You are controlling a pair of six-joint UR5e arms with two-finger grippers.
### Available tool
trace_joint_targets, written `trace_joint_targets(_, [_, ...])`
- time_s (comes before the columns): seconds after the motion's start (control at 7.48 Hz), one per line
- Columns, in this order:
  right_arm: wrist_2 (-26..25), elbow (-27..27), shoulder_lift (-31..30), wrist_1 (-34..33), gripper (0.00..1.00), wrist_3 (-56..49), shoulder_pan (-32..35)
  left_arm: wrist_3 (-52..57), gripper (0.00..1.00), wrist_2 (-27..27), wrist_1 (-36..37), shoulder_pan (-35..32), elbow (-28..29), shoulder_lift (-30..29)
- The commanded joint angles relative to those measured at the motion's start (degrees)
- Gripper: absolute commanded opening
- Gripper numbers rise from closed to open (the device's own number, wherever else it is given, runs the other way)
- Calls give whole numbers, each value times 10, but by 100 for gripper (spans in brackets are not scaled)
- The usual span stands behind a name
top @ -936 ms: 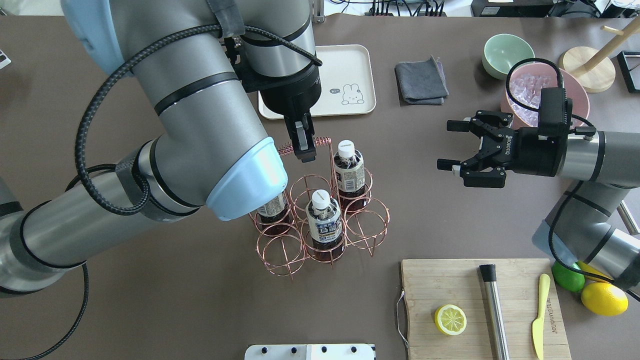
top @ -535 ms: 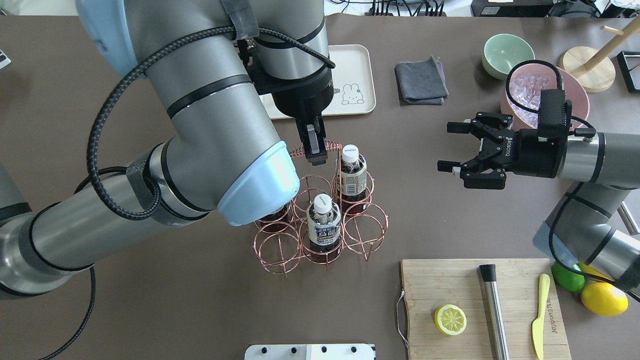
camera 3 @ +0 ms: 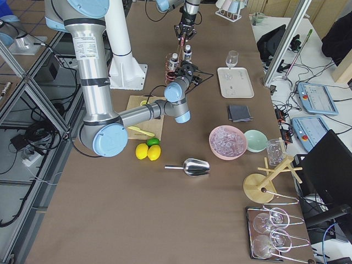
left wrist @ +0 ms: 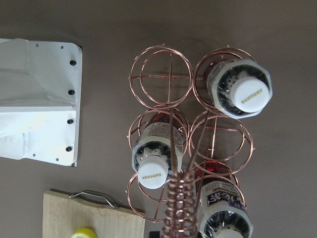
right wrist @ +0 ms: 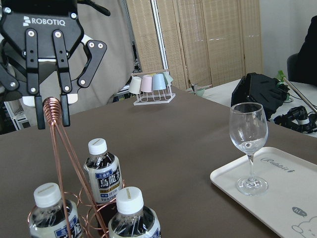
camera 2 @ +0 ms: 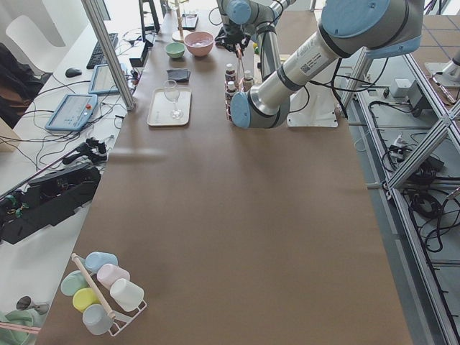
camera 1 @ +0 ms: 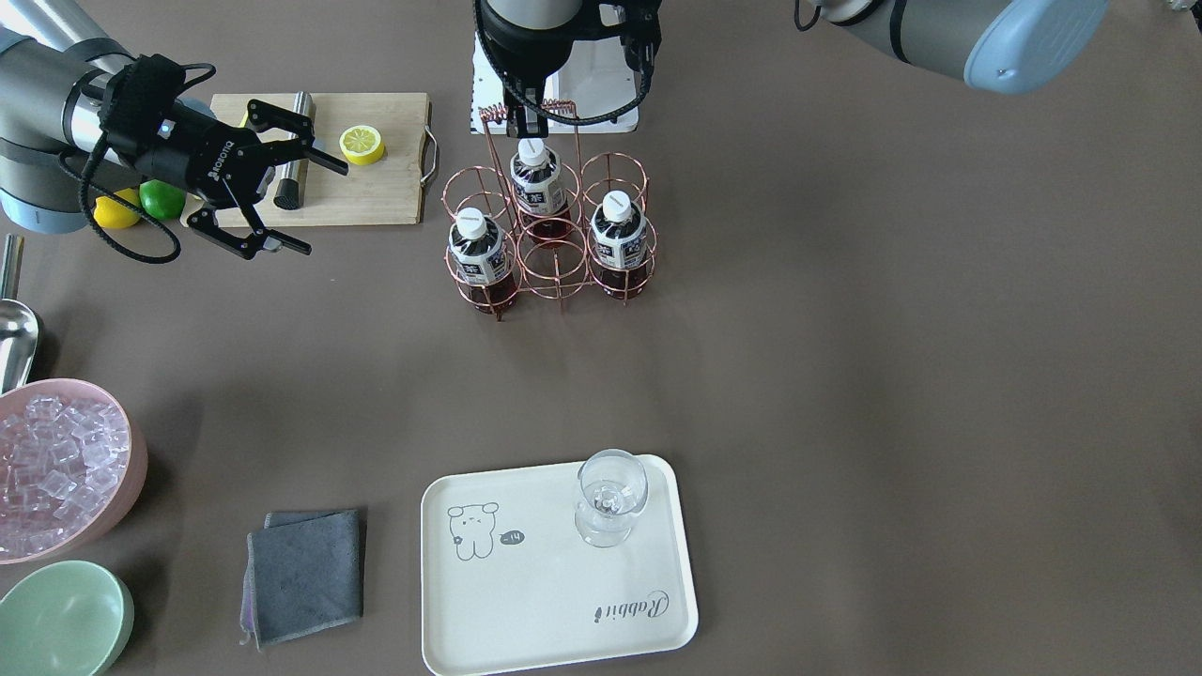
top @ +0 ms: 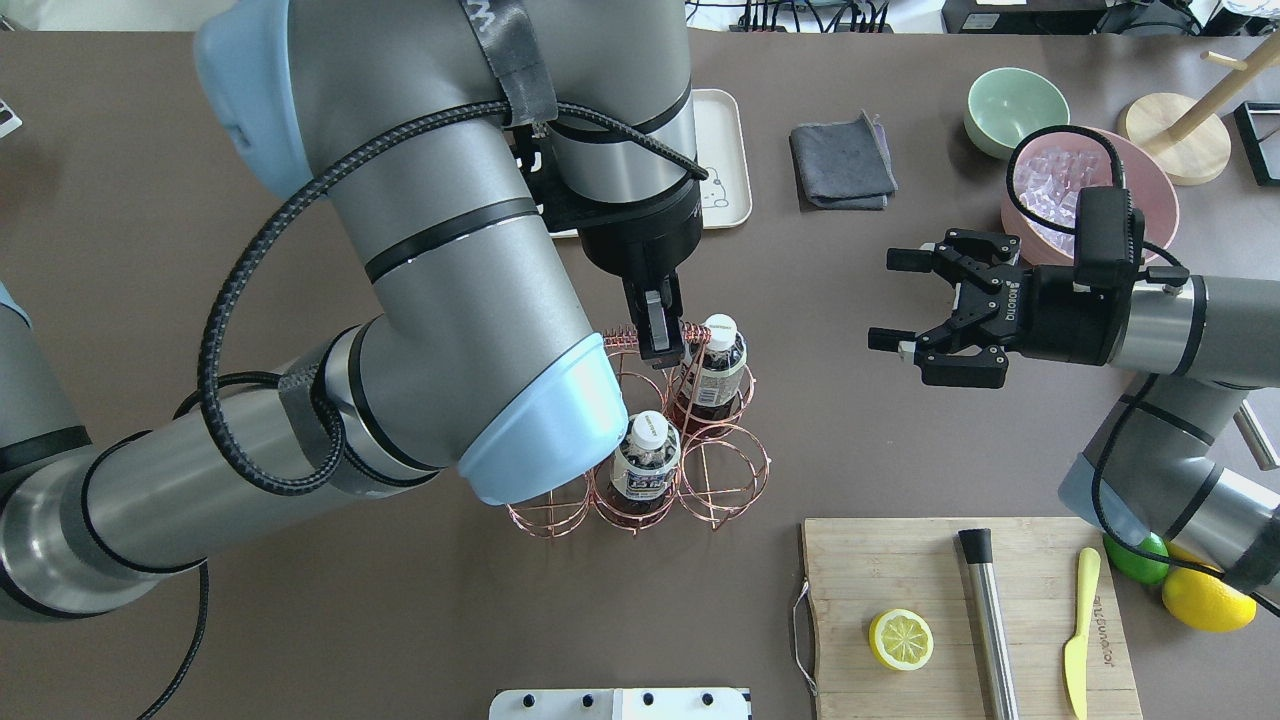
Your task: Take tea from basket to plate
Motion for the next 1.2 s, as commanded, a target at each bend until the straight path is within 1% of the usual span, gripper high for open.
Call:
trace_joint_targets(0.0, [-50,4,3,4,99,-5,-38,1,0,0,0,2,-2,-1])
trace_joint_targets(0.13, [-60,3,5,4,99,-6,-47,1,0,0,0,4,-5,0])
trace_joint_targets(0.53, [-61,3,6,4,99,-7,-52,1,0,1,1,19,-31,6])
trace_joint_targets(0.67, [-63,3,7,4,99,-7,-55,2,0,0,0,19,-31,7])
trace_joint_targets(0.8, [-81,1,8,2,99,-23,-73,2,0,1,0,23,-30,7])
trace_joint_targets(0.94, [-112,2,8,-1,99,-35,-98,2,0,1,0,24,-30,7])
trace_joint_targets(1.07, [-122,2,8,-1,99,-36,-109,2,0,1,0,26,-30,7])
